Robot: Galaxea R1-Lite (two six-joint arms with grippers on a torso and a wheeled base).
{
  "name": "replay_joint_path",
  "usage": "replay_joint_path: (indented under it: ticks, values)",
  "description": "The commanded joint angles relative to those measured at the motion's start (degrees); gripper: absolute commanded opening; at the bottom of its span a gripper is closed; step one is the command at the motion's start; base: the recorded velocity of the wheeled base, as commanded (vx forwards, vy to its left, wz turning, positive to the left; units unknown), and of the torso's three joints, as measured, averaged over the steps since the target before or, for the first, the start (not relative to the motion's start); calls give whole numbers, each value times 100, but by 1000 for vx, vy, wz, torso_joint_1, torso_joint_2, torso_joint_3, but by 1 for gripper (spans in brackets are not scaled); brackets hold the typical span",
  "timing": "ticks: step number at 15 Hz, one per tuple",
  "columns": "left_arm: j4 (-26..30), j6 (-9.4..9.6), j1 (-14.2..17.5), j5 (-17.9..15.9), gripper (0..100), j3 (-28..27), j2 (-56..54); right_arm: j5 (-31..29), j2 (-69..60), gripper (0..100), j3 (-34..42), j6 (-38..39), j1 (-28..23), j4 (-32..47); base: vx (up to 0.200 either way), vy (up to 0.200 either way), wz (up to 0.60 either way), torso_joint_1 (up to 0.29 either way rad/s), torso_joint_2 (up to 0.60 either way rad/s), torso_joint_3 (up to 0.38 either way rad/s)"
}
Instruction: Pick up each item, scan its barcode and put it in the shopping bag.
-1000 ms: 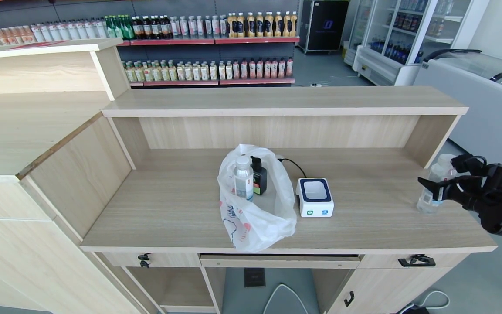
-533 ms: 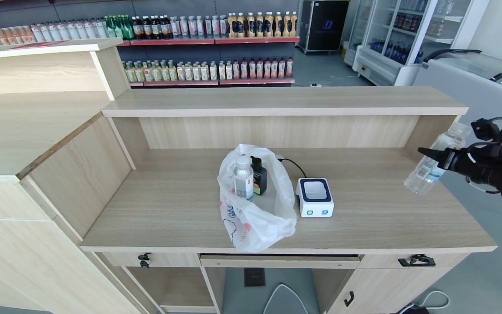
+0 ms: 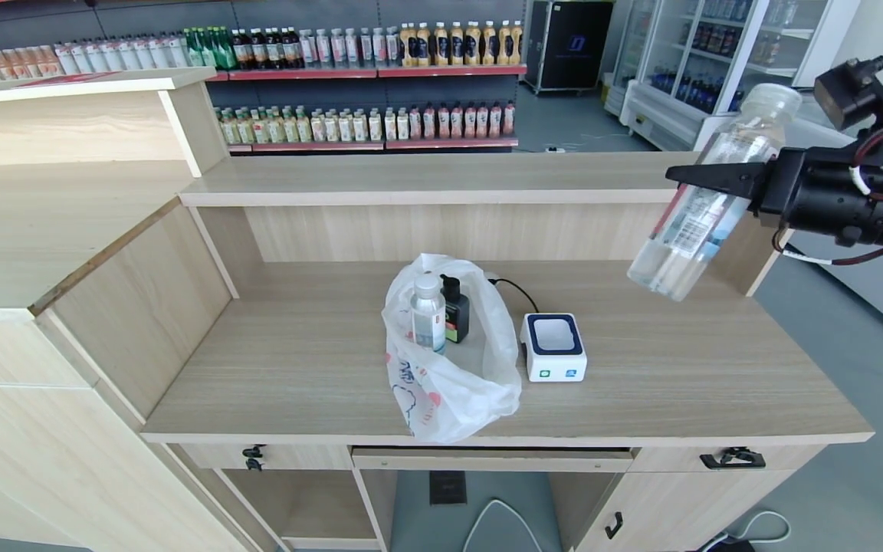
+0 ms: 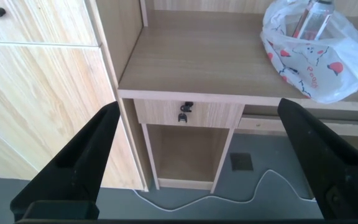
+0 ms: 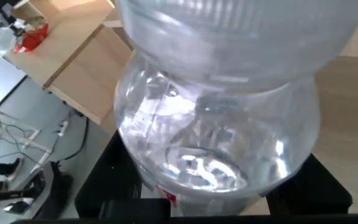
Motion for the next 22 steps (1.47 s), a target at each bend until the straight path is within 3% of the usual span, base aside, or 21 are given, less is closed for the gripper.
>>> replay_joint_path:
  ticks: [1,4,6,8,13,22]
  values:
    - [0,-2,-2,2,100,0,2,11,-835,0,22,63,764,401,0,0,0,0,0,0]
    - [0,-2,-2,2,100,0,2,-173,-1451,0,154,46,1669,1060,0,0,0,0,0,0]
    - [0,-2,-2,2,100,0,2,-788,-1635,0,259,46,2372,1087,0,0,0,0,0,0]
    - [0,-2,-2,2,100,0,2,-1149,-1767,0,418,37,2742,1148,0,0,0,0,0,0]
    - [0,-2,-2,2,100,0,2,-1606,-2233,0,1103,-16,3199,1184,0,0,0,0,0,0]
    - [0,-2,-2,2,100,0,2,-1632,-2699,0,1349,-42,3216,1394,0,0,0,0,0,0]
